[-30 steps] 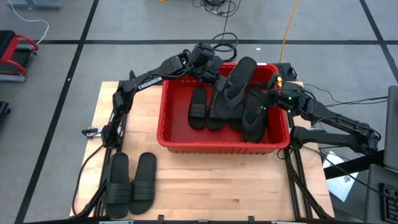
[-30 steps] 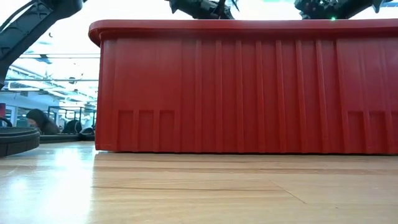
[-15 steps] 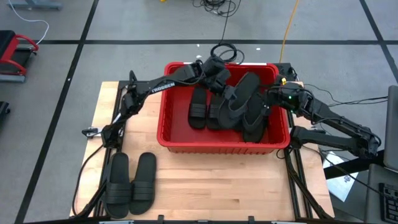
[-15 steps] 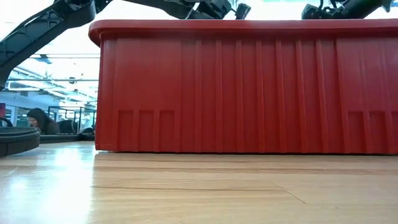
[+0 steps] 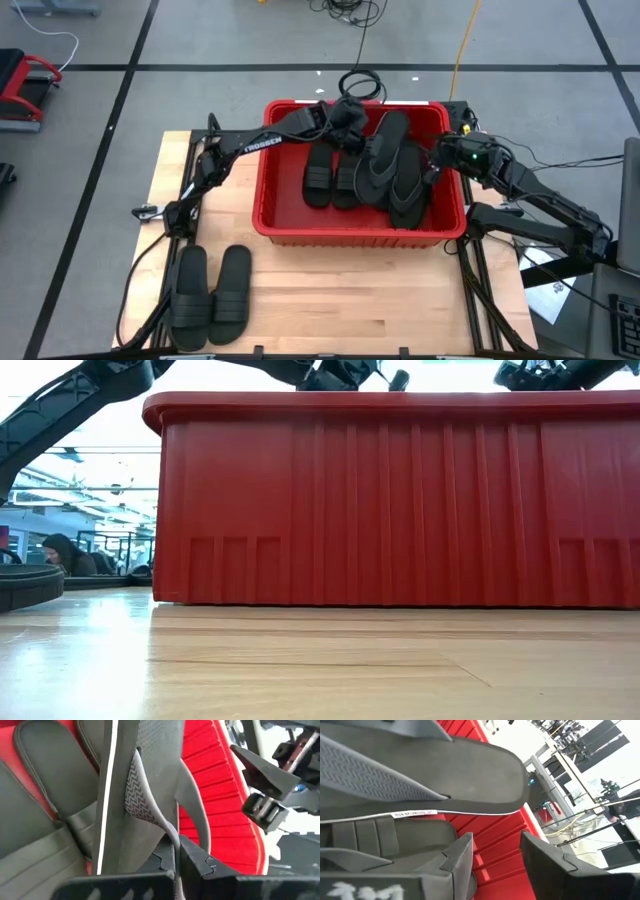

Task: Pick and place slides into bin
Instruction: Put the flip flop into the bin

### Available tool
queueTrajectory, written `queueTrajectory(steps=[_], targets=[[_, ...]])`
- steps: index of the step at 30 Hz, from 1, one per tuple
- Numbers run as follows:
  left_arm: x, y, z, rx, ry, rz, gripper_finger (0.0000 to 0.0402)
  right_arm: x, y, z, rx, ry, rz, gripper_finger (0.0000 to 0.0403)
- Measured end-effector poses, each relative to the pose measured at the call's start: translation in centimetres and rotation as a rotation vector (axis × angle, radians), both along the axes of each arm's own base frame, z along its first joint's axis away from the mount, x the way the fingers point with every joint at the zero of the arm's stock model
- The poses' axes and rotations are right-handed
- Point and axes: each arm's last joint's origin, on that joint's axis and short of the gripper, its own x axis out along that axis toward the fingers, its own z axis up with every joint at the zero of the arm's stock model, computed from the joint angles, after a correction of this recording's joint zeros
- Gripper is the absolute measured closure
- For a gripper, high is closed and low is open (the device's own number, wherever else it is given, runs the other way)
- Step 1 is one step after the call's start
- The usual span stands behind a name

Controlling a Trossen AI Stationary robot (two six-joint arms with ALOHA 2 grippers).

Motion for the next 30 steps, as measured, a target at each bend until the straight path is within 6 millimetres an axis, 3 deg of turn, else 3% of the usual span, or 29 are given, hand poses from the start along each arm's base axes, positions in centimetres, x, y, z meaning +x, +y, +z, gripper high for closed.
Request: queueTrajectory(steps=[4, 9, 15, 30], targets=[[0.3, -0.7, -0.2, -0.022, 0.016, 0.059, 0.0402, -0.3, 0.2, 0.2, -0.008, -0.020, -0.001, 0.0248], [0.9, -1.7, -2.7, -0.072, 0.056, 0.125, 0.0402, -0.6, 0.5, 0.5, -0.015, -0.045, 0.028, 0.0248], [2.1, -2.4, -5.0, -0.146, -0.031, 0.166, 0.0401, -0.9, 0.8, 0.7, -0.040, -0.050, 0.057, 0.0248], [2.1, -2.2, -5.2, -0.245, -0.024, 0.342, 0.0401, -1.3, 1.1, 0.9, -0.081, -0.034, 0.076, 0.0248]])
